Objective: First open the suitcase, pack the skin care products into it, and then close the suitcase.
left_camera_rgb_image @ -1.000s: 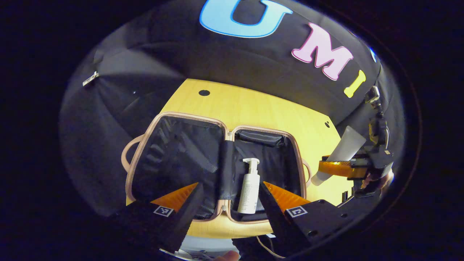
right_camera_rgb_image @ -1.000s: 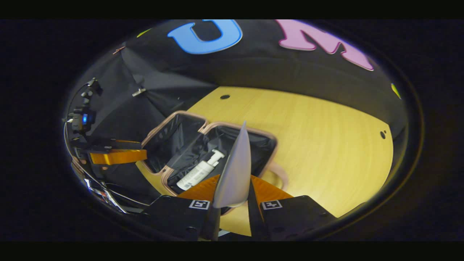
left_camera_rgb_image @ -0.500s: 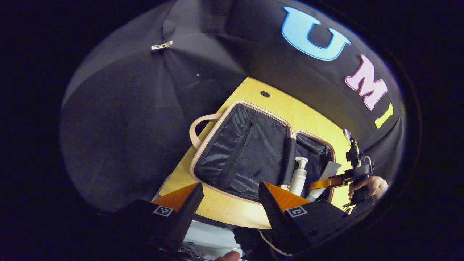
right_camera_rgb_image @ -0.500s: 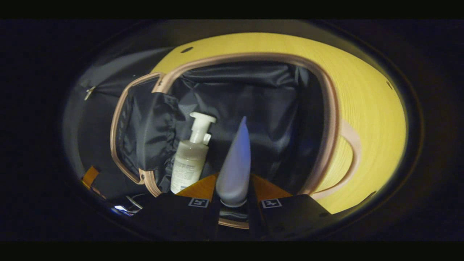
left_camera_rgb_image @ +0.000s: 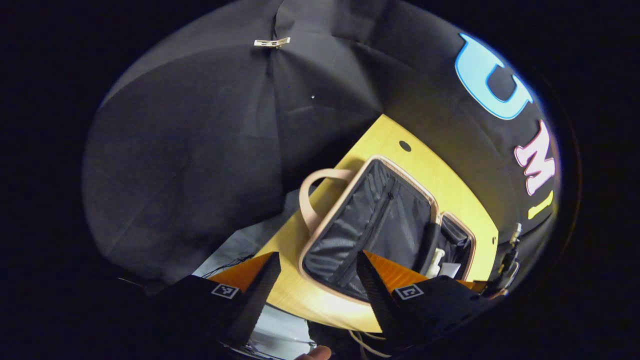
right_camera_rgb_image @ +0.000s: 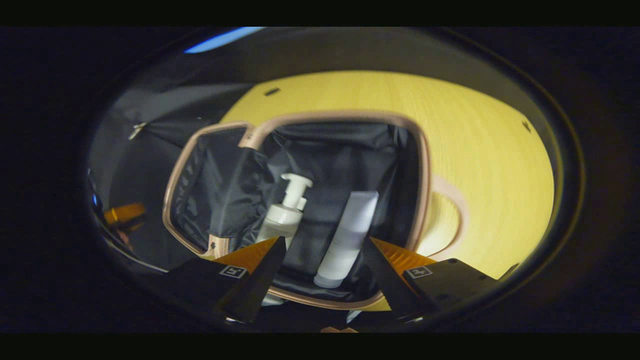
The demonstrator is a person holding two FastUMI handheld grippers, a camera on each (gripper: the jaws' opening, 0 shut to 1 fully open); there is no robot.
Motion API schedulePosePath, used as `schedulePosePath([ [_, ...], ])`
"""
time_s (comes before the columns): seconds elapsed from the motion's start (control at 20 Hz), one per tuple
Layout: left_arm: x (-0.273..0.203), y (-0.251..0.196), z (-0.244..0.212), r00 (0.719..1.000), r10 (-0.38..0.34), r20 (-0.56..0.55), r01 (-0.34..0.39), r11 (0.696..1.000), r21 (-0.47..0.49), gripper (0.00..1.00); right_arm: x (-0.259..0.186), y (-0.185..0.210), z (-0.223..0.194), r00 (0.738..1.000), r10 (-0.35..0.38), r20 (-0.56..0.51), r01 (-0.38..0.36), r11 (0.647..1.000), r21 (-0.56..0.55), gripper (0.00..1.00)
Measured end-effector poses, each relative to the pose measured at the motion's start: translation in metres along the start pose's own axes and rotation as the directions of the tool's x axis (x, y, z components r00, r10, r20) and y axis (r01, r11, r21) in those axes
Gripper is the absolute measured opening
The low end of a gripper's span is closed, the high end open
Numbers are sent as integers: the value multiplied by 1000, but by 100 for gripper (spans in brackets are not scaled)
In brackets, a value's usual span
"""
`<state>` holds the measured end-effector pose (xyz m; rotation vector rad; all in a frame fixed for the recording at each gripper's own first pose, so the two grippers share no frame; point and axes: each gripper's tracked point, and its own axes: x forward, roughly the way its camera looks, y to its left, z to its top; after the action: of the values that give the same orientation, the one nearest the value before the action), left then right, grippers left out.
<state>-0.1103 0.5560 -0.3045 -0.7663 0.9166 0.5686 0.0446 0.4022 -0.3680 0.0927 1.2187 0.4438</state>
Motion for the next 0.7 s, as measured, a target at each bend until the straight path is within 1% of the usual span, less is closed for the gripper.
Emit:
schedulePosePath([
  [0.05,9,1,17,1000,-2,6,3,1000,-26,97,-23,8,15,994,40,98,-35,998,-55,98],
  [0.1,21,0,28,1000,-8,3,8,999,-41,97,-39,10,24,987,61,149,-47,995,-91,98],
  [0.15,36,1,41,1000,0,-8,-1,1000,-28,97,-59,8,31,978,78,195,-55,991,-121,98],
  [0.2,60,12,55,998,52,-36,-52,998,22,97,-77,4,36,969,89,232,-61,991,-122,98],
  [0.25,75,13,60,996,68,-63,-65,996,55,97,-87,0,37,963,92,252,-65,992,-112,98],
  [0.35,105,25,70,988,104,-116,-96,992,77,97,-96,-17,35,960,65,272,-39,994,-98,98],
  [0.45,126,39,65,970,170,-173,-157,984,82,97,-100,-31,30,959,39,280,-11,995,-102,98],
  [0.5,136,45,65,964,191,-183,-179,981,80,97,-97,-40,27,961,18,277,13,994,-110,98],
  [0.55,145,51,62,957,205,-204,-191,978,85,96,-95,-48,22,963,-2,270,32,994,-108,98],
  [0.6,152,55,54,948,214,-237,-197,976,93,100,-93,-48,19,965,-11,262,37,995,-96,98],
  [0.65,158,50,43,943,173,-284,-152,984,92,74,-94,-47,18,965,-4,262,28,996,-86,98],
  [0.7,168,42,40,945,158,-285,-140,987,83,48,-95,-45,19,964,2,265,19,997,-77,98],
])
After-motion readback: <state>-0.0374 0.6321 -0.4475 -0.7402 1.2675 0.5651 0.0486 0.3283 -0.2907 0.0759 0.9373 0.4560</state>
